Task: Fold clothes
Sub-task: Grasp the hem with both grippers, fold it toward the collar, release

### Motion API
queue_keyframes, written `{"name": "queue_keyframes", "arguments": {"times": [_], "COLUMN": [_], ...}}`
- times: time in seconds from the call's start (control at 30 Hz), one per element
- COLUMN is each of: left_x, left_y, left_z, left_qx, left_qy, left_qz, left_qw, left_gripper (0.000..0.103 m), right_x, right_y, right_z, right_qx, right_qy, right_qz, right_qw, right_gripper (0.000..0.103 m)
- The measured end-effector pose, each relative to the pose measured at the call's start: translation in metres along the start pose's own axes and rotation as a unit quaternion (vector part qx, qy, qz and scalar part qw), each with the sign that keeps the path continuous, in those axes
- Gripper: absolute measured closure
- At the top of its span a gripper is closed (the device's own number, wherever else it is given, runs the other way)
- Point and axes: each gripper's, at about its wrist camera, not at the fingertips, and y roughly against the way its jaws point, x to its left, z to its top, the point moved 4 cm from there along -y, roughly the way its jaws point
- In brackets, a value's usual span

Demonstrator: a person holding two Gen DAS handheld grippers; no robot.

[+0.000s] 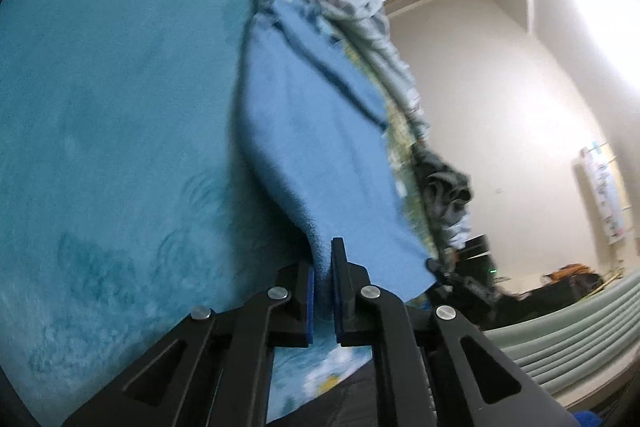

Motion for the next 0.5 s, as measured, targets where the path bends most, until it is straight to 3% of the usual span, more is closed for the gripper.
{"name": "queue_keyframes", "arguments": {"times": [0.17, 0.5], "left_x": [-0.018, -0.037], "left_y": [0.001, -0.031], "left_z": [0.04, 0.177], "left_qx": [-0.024, -0.021], "left_qy": [-0.01, -0.048], "left_qz": [-0.029, 0.005], "left_qw": [0.9993, 0.9986], "left_gripper": [0.096, 0.096], "right_x": [0.014, 0.049], "right_y": [-0.004, -0.069], "right_z": [0.034, 0.157], "right_qx": [-0.018, -0.036], "right_qy": [-0.008, -0.018], "right_qz": [0.035, 0.007], "right_qw": [0.999, 0.999], "right_gripper": [0.095, 0.095]}}
